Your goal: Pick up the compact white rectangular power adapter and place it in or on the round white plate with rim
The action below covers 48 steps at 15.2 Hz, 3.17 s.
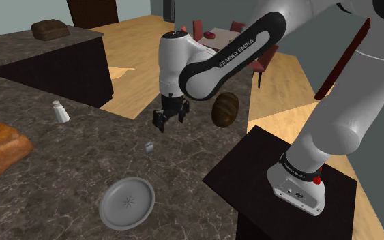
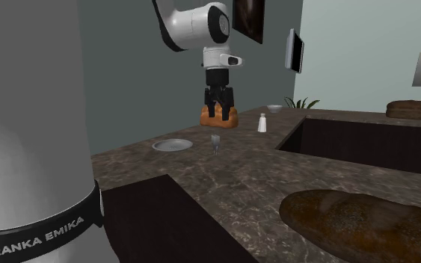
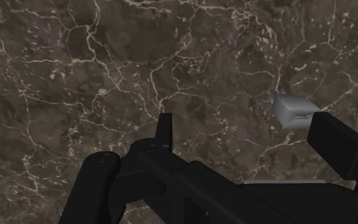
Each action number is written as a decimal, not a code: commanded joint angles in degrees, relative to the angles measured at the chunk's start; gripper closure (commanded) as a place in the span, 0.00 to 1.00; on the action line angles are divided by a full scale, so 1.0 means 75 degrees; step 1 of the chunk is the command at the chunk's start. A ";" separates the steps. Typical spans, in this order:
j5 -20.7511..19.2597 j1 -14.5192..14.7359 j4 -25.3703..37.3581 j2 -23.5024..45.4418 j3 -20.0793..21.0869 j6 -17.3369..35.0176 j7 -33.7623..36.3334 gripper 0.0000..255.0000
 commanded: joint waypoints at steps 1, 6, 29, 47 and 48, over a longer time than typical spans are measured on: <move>-0.0408 0.0136 0.0315 0.0639 0.0057 0.0274 0.0550 0.00; -0.1331 0.0675 0.1440 0.2191 -0.0155 0.0580 0.1618 0.00; -0.1989 0.1141 0.2028 0.3434 -0.0583 0.1179 0.2207 1.00; -0.1325 0.0819 0.2007 0.2377 -0.0144 0.0207 0.1731 1.00; -0.1274 0.0800 0.2017 0.2301 -0.0117 0.0128 0.1694 1.00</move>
